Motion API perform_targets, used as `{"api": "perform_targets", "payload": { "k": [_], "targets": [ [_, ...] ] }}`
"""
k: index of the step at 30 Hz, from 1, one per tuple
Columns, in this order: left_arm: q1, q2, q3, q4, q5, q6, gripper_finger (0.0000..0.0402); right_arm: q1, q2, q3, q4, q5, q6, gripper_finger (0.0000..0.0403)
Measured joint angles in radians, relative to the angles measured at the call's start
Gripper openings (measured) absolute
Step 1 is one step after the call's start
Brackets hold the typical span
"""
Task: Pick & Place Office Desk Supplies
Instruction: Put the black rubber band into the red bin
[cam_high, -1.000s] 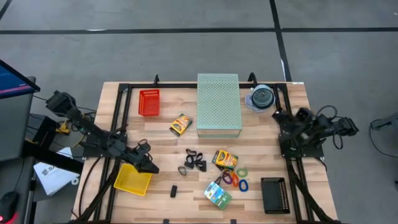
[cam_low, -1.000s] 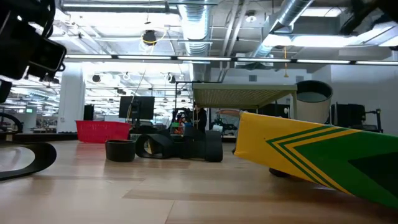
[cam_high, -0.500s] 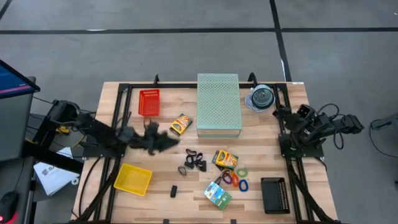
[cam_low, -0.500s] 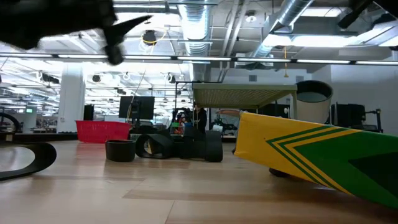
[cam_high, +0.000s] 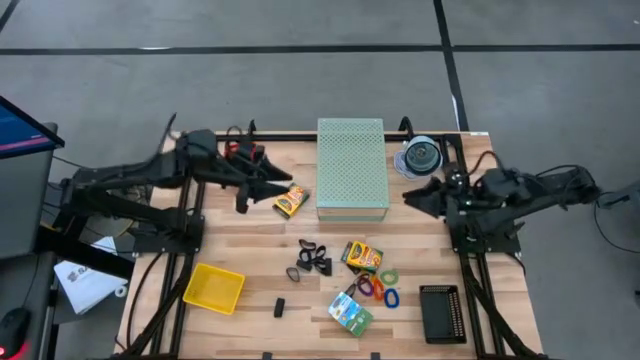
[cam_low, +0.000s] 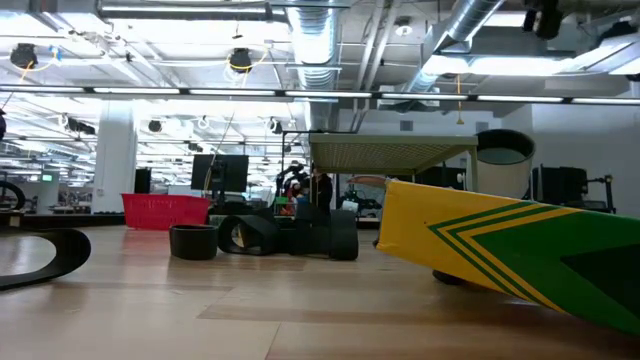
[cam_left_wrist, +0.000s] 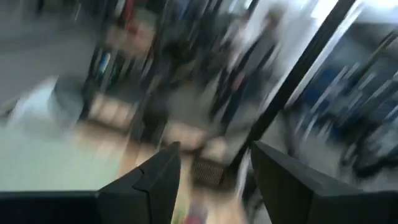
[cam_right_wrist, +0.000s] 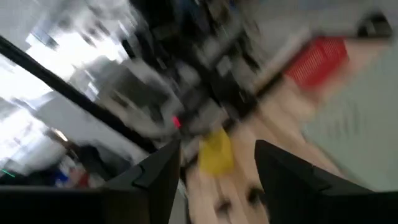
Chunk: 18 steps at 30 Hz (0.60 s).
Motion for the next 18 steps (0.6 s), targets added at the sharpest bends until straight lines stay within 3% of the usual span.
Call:
{"api": "perform_targets", "payload": {
  "k": [3,8,14,16,18],
  "targets": [
    [-0.022,0.036,0.104,-0.296,-0.007,-0.002,0.0190,0.028,0.065,0.127,-0.240,-0.022,0.067,0.0202],
    [-0.133,0.078,0.091,-0.576,-0.007,-0.128,0.0190,0.083,0.147,0.263,-0.554,-0.022,0.191,0.0202],
    [-0.377,0.169,0.003,-0.636,-0.014,-0.247,0.0190,0.130,0.201,0.299,-0.621,-0.018,0.288,0.0202],
    [-0.446,0.221,-0.016,-0.600,-0.065,-0.261,0.0190,0.141,0.216,0.299,-0.604,-0.005,0.295,0.0202],
    [-0.504,0.288,-0.025,-0.601,-0.179,-0.270,0.0190,0.147,0.228,0.300,-0.579,0.031,0.294,0.0202]
  ]
}}
